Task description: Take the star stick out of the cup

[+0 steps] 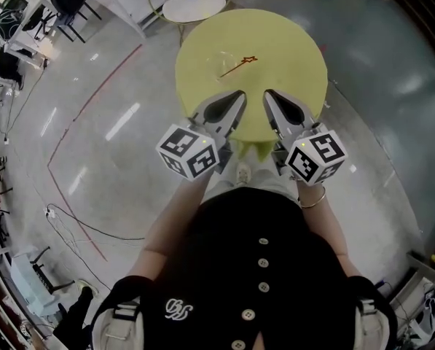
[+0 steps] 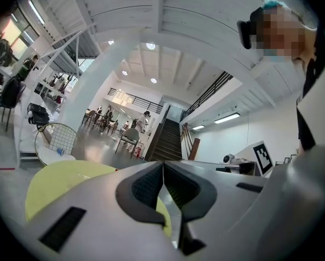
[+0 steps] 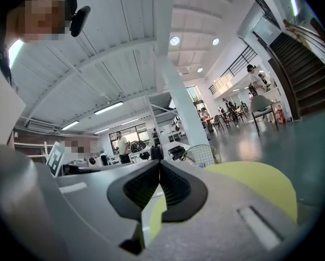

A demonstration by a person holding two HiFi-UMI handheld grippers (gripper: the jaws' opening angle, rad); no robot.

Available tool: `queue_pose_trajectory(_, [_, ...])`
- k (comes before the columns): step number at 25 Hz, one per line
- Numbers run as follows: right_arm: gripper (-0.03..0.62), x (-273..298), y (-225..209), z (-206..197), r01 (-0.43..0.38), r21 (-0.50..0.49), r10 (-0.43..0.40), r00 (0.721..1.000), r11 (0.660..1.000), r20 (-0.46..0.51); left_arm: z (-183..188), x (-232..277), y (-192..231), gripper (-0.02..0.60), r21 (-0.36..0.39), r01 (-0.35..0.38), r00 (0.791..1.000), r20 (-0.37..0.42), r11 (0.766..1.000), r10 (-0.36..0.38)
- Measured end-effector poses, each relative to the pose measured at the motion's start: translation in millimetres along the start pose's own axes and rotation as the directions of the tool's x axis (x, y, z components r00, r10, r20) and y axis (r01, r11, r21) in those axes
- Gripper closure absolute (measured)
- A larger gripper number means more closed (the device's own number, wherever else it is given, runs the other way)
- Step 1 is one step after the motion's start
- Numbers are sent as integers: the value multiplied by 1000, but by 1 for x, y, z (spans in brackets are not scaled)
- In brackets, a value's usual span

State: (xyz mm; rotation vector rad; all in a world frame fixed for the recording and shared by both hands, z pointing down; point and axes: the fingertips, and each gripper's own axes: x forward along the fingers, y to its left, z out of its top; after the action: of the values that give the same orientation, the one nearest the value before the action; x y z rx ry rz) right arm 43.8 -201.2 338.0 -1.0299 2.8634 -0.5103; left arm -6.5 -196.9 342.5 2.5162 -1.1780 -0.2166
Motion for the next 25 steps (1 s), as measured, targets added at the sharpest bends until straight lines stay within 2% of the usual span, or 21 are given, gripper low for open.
queue_pose_trajectory(5, [591,8,-13,1,-28,9,28,999,1000,-17,2,16,4,566,6,-16,1000,2,1000,16])
queue_pose_trajectory(11, [591,21,-8,-9,-67,18,68,996,998,-52,-3,22,17,566,-12,-39,999,-10,999,38])
queue_pose_trajectory(25, [591,33,-17,-23,-20,67,25,997,998,-74,-6,21,35,566,-43,-44,998,-48,998,42])
